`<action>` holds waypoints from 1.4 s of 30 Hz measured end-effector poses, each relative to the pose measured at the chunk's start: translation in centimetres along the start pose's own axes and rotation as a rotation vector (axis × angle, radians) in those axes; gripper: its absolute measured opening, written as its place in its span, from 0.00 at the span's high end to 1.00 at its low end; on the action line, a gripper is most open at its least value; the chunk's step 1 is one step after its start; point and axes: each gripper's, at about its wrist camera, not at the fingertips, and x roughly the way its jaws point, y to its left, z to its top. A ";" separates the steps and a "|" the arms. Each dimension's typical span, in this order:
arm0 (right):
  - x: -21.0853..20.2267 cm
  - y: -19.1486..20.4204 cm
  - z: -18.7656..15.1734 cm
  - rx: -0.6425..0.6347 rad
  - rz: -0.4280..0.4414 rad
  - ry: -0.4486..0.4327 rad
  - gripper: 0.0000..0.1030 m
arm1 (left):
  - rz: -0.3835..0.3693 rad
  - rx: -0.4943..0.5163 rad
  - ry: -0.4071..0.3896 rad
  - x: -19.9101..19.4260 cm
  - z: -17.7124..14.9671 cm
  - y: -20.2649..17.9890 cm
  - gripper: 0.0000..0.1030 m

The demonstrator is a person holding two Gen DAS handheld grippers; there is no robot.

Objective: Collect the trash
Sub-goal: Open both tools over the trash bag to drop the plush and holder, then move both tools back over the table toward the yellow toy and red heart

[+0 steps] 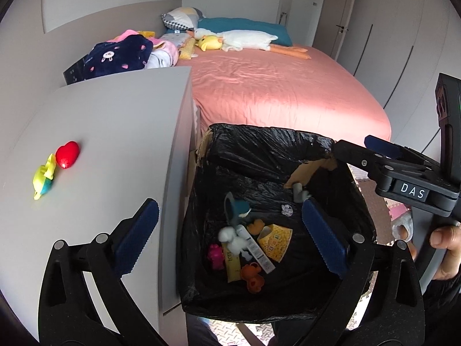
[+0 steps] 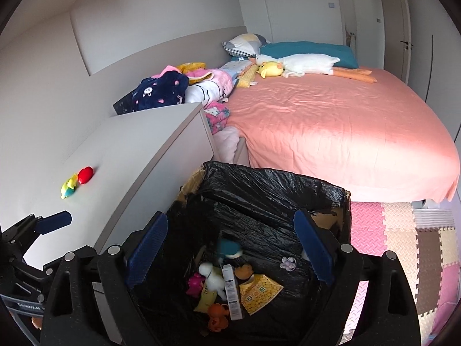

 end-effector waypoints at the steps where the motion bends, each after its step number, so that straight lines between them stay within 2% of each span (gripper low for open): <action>1: 0.0 0.2 0.0 -0.002 0.003 0.001 0.13 | 0.003 -0.002 0.000 -0.1 0.0 0.1 0.07; 18: 1.3 3.5 0.1 -0.041 0.038 0.021 0.13 | 0.041 -0.045 0.000 -0.5 -0.4 3.3 0.06; 42: 4.3 10.4 0.5 -0.117 0.159 0.022 0.13 | 0.134 -0.178 -0.019 -1.4 -1.9 11.6 0.07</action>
